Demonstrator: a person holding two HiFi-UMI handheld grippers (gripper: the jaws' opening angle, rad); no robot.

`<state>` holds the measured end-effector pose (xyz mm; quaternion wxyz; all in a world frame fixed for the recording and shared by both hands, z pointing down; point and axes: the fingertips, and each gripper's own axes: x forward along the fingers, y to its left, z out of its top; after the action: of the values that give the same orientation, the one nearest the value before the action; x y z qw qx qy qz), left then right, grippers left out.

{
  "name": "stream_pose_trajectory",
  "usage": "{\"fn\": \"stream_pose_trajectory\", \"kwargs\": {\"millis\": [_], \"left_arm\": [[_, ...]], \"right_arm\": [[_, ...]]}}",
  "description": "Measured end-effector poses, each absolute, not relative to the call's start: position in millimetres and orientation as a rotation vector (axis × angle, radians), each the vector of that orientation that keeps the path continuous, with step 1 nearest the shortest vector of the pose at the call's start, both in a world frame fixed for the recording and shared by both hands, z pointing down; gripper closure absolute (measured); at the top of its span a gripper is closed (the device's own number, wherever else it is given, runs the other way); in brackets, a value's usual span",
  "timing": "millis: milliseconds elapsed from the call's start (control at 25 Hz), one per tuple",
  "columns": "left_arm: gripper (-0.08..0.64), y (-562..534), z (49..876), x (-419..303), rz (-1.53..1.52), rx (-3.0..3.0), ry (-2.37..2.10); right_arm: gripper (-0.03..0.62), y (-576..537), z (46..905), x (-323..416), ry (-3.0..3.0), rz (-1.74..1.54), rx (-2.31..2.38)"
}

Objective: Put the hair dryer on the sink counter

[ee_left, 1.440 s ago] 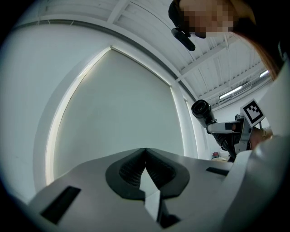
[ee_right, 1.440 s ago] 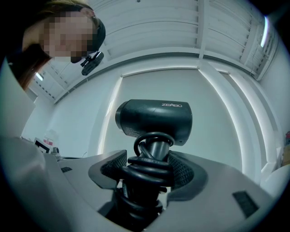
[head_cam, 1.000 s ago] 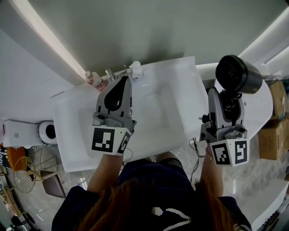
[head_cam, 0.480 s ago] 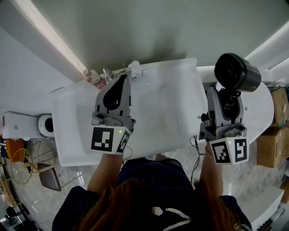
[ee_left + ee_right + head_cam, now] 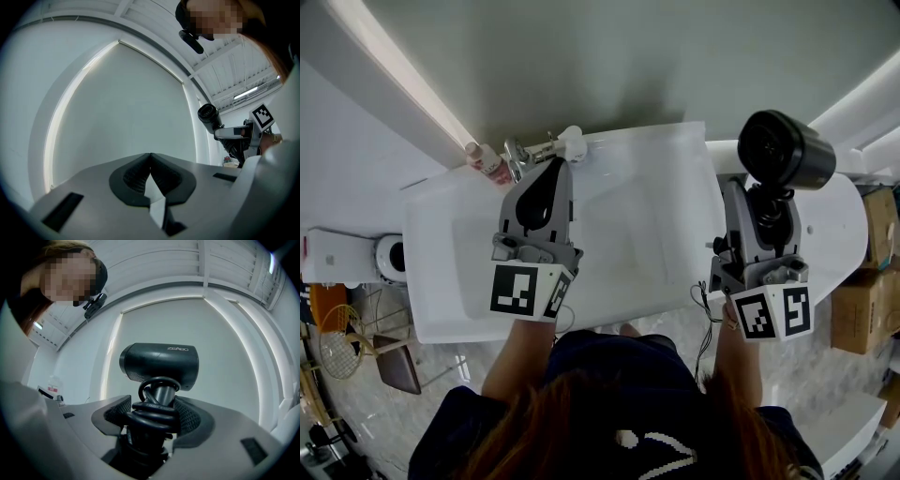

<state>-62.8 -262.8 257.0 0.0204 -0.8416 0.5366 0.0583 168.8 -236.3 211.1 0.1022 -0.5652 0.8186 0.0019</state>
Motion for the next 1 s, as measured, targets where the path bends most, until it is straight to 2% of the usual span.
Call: {"fn": "stream_pose_trajectory", "kwargs": {"millis": [320, 1000], "left_arm": [[0.541, -270, 273, -48, 0.157, -2.648, 1.660], [0.541, -294, 340, -33, 0.055, -2.754, 1.654]], "right_arm": [[0.298, -244, 230, 176, 2.449, -0.047, -1.689], [0.298, -274, 331, 168, 2.574, -0.294, -1.773]]}}
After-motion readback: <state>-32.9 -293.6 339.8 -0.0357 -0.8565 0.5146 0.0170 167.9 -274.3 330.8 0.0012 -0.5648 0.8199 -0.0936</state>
